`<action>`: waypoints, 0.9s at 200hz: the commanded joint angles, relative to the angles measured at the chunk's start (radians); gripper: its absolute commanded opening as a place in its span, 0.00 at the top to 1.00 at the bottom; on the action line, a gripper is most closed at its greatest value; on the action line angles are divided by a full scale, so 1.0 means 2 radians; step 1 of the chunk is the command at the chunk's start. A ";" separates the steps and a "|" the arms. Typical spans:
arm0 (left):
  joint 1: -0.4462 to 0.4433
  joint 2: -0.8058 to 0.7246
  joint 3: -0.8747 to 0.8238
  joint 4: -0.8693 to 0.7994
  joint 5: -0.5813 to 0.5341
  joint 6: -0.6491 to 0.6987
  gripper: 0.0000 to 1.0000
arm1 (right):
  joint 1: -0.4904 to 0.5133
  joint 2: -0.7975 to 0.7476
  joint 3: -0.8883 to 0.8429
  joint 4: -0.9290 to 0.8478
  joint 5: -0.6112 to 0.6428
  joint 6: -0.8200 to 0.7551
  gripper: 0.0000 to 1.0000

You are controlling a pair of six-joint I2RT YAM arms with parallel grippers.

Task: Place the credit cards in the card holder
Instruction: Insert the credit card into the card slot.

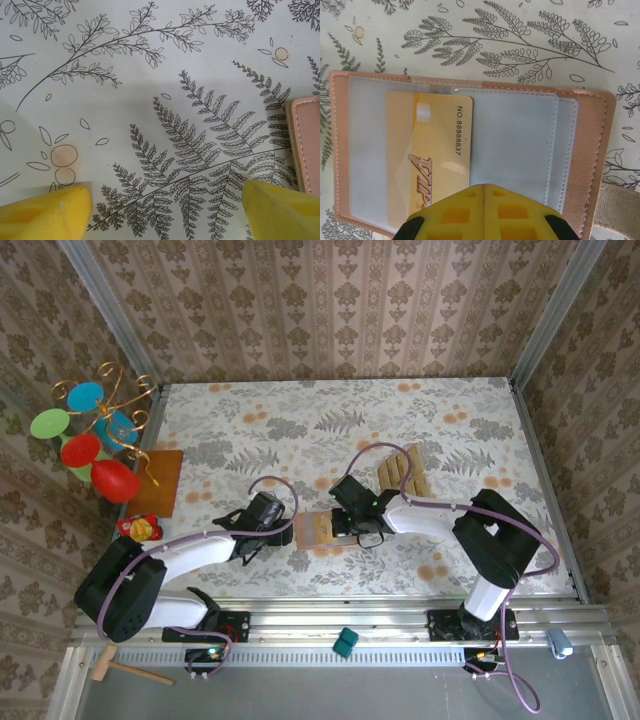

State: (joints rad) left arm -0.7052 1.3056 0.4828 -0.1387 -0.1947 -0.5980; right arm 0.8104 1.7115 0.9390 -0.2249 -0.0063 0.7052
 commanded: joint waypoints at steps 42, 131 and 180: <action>0.001 0.033 0.004 0.007 0.025 0.007 0.19 | 0.010 0.020 0.015 0.001 -0.005 -0.006 1.00; -0.009 0.054 0.012 0.017 0.032 0.006 0.20 | 0.017 0.032 0.021 0.018 -0.018 0.000 1.00; -0.016 0.060 0.013 0.023 0.031 0.002 0.20 | 0.024 0.037 0.033 0.017 -0.021 0.000 1.00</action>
State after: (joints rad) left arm -0.7280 1.3624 0.5182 -0.1646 -0.2371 -0.5980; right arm 0.8467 1.7672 0.9741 -0.1898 -0.0341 0.7059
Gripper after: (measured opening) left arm 0.802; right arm 0.066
